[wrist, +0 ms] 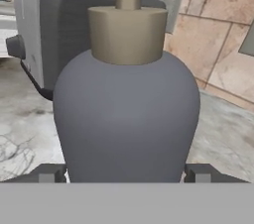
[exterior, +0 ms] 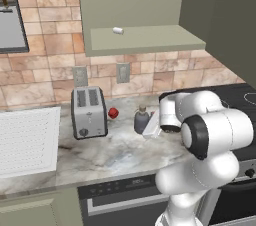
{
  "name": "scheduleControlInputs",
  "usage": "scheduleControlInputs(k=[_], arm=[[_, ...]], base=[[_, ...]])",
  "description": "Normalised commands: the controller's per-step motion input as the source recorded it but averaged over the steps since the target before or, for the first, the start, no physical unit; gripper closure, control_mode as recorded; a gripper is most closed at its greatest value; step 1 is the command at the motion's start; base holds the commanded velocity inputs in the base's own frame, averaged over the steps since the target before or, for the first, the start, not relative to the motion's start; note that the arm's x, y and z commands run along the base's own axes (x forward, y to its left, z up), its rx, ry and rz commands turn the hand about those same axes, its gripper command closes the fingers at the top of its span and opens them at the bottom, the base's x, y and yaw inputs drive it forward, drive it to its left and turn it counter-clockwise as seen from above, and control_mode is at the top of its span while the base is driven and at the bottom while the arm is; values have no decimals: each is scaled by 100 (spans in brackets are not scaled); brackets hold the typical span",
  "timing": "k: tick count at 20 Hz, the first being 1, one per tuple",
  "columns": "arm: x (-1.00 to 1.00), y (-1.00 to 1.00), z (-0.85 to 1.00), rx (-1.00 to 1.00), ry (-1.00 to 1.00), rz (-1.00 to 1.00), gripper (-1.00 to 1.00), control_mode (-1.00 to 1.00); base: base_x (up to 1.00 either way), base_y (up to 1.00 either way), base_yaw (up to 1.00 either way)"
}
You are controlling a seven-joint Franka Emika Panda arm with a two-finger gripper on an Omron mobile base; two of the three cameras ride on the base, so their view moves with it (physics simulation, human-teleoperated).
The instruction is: Pick the soap dispenser and bar soap from the cabinet and place them on the counter.
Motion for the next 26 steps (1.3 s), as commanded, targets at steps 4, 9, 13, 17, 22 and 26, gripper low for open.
scheduleControlInputs(k=[4,9,13,17,22,26], arm=[[-4,0,18,0,1,0,-100,-100],[-11,0,27,0,1,0,-100,-100],[-16,0,29,0,1,-1,-100,-100],[-18,0,25,1,5,-2,-100,-100],[-24,0,13,2,8,-3,-100,-100],[-29,0,11,2,9,-3,-100,-100]], base=[[0,0,0],[0,0,0],[0,0,0],[0,0,0],[0,0,0],[0,0,0]])
